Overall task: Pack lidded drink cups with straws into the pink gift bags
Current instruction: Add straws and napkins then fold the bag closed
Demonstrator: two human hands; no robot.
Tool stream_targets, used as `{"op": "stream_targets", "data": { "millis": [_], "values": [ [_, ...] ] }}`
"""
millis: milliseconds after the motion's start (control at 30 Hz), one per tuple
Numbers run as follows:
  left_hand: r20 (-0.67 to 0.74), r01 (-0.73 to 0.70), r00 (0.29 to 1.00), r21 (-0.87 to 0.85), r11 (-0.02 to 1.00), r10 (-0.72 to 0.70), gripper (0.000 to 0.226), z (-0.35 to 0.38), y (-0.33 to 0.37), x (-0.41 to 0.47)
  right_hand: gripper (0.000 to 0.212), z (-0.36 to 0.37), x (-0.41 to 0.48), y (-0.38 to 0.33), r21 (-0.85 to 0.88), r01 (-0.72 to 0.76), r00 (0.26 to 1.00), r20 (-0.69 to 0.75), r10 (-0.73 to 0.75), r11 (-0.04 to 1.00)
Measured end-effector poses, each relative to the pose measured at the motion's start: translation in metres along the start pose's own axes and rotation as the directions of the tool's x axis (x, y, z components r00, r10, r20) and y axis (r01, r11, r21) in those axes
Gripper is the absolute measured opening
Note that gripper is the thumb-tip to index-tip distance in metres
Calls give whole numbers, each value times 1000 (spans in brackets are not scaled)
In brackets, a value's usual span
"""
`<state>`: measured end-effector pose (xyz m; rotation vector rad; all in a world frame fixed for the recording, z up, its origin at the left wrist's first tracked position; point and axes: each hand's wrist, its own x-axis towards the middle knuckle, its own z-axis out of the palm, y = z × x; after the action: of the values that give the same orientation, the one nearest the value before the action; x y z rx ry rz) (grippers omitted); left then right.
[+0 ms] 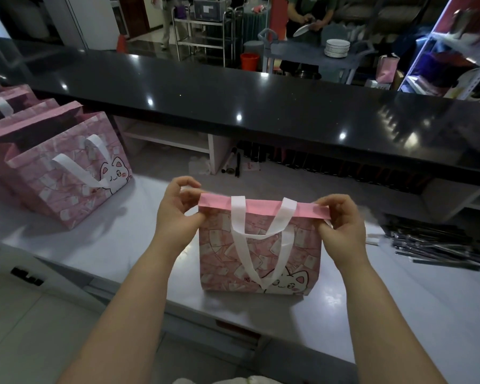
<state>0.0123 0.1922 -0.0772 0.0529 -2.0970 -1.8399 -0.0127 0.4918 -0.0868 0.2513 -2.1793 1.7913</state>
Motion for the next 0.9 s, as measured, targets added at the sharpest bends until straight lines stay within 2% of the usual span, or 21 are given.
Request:
{"op": "stream_targets", "data": {
  "millis": [67,167,267,333,400,467,533,567,700,800,900],
  "values": [
    [36,-96,995,159,983,92,51,-2,2,0,47,-3,0,-1,-56,15,999,43,-12,998],
    [160,-315,948,370,874,274,46,-7,5,-1,39,-11,0,-4,-121,-9,995,99,21,993],
    [212,-430,903,438,790,374,25,-12,7,-3,28,-19,1,-8,-151,-51,985,154,74,987],
    [206,-475,879,435,765,430,12,-10,10,-5,22,-18,2,-11,-112,-46,988,142,62,993],
    [148,-446,893,432,784,426,12,-4,11,-7,24,-12,4,-14,-56,-57,992,111,63,997],
    [97,-329,943,419,846,318,27,0,11,-7,34,-6,5,-14,-16,-100,990,97,101,995],
    [117,-237,971,426,873,207,43,1,10,-6,37,-4,6,-12,-111,-99,991,74,107,989],
    [136,-227,973,453,862,185,44,1,9,-5,35,-5,7,-11,-187,-86,993,62,99,979],
    [113,-249,968,524,814,223,27,3,8,-7,37,-1,5,-8,-360,-63,997,21,75,931],
    [74,-216,975,544,811,211,24,6,7,-8,37,2,3,-10,-374,-62,998,-7,65,925],
    [93,-150,989,508,848,119,28,3,16,-8,31,-2,8,-19,-351,-107,992,25,124,930]
  ]
}}
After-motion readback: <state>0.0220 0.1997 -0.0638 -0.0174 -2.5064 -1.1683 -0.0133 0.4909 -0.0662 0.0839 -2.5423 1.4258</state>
